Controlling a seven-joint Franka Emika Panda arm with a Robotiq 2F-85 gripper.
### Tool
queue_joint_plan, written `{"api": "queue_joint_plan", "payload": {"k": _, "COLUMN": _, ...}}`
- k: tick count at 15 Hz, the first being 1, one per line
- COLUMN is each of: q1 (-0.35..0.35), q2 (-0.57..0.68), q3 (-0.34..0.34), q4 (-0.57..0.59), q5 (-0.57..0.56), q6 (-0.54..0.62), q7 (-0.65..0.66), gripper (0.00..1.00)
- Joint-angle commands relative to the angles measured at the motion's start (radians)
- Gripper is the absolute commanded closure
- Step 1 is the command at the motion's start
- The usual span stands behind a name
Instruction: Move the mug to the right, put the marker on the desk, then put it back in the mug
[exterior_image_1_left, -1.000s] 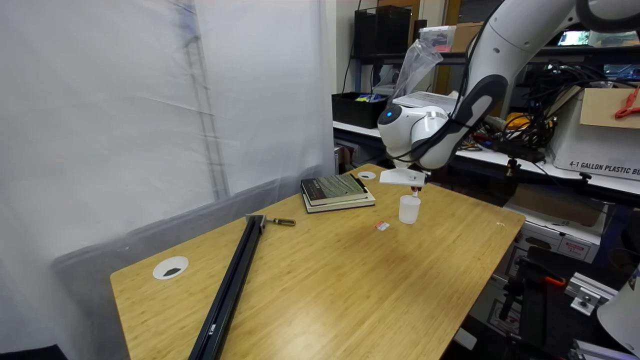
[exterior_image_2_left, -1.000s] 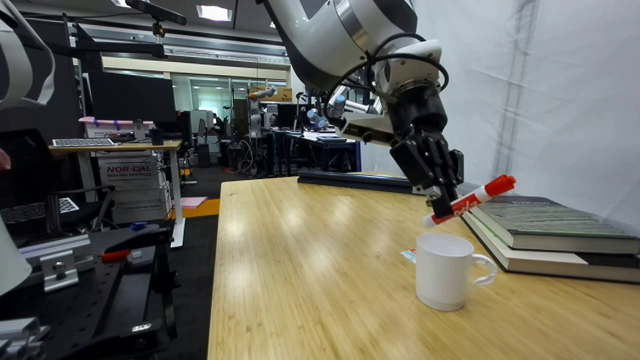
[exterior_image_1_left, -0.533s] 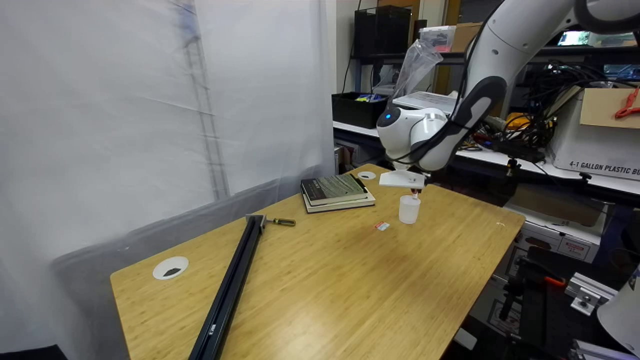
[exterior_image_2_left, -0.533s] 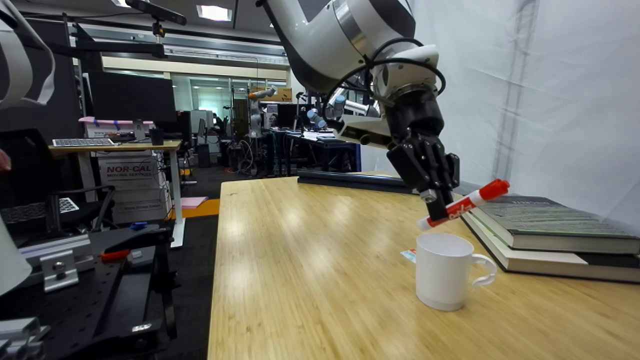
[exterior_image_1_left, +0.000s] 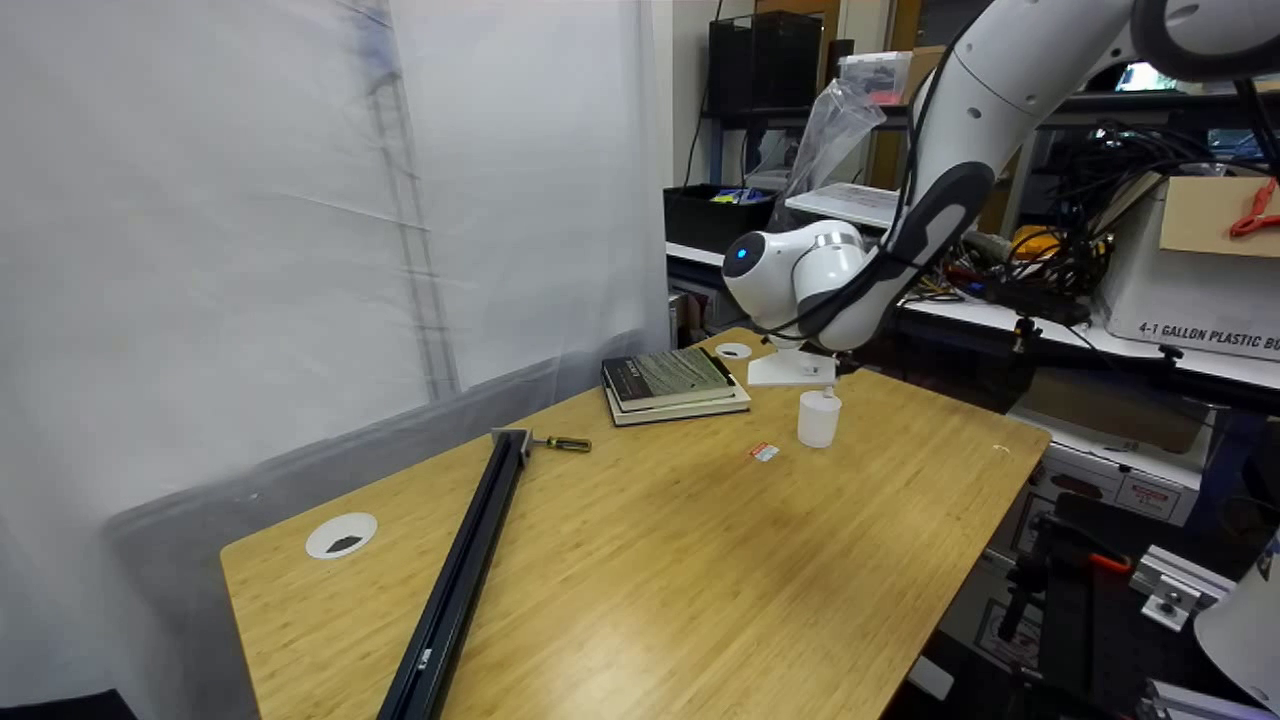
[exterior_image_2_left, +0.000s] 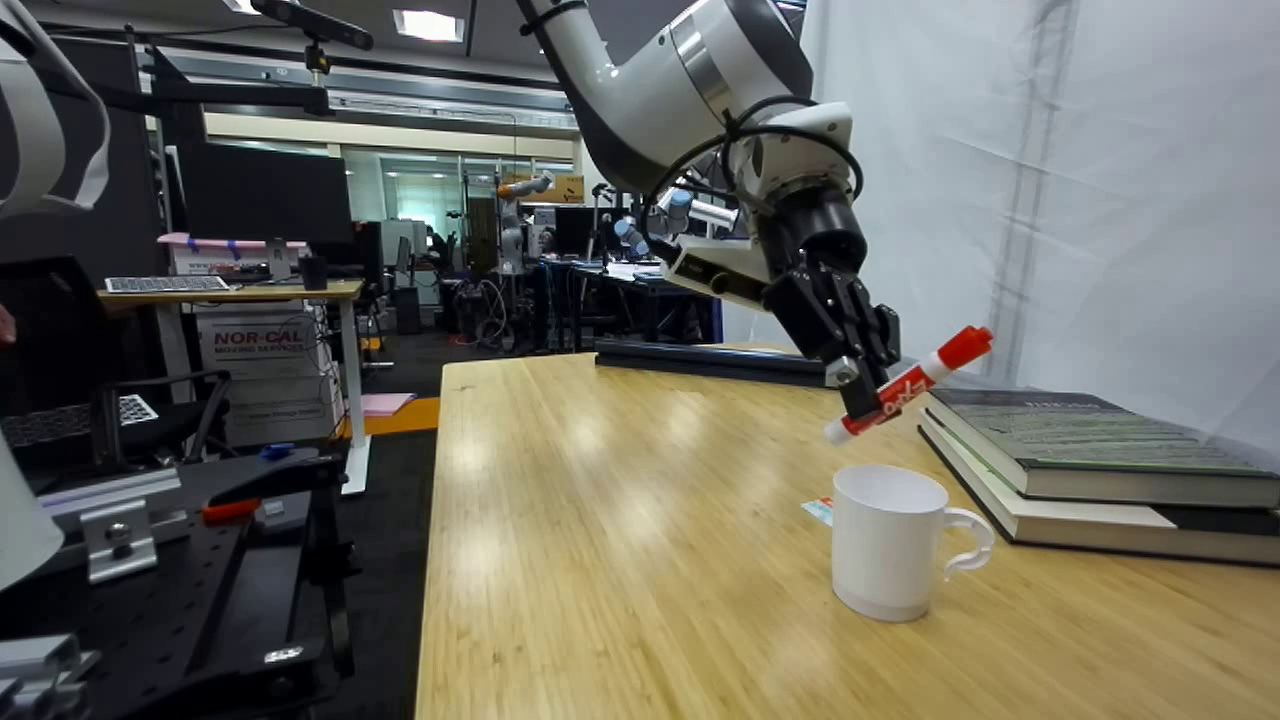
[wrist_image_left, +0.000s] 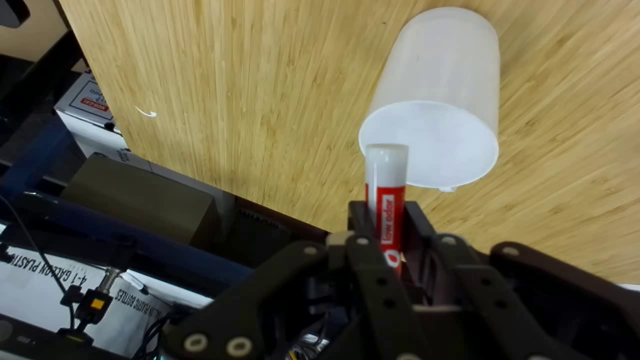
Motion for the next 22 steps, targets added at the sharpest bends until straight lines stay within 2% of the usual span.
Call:
{"api": "queue_joint_plan", "payload": {"k": 1, "q1": -0.004, "q2": 0.020, "q3": 0.027, "q4": 0.041, "q5": -0.067, "q6": -0.089, "q7": 0.045, "gripper": 0.95}}
{"api": "queue_joint_plan", "payload": {"k": 8, "q1": -0.016, "q2": 0.043, "q3": 0.058, "q4": 0.053, "q5": -0.132, "q6": -0.158, "q7": 0.112, "gripper": 0.95}}
{"api": "queue_joint_plan", "payload": {"k": 22, "q1": -0.045, "q2": 0.131, "q3": 0.060, "q4": 0.118, "q5": -0.188, "q6": -0.139, "q7": 0.104, "gripper": 0.95}}
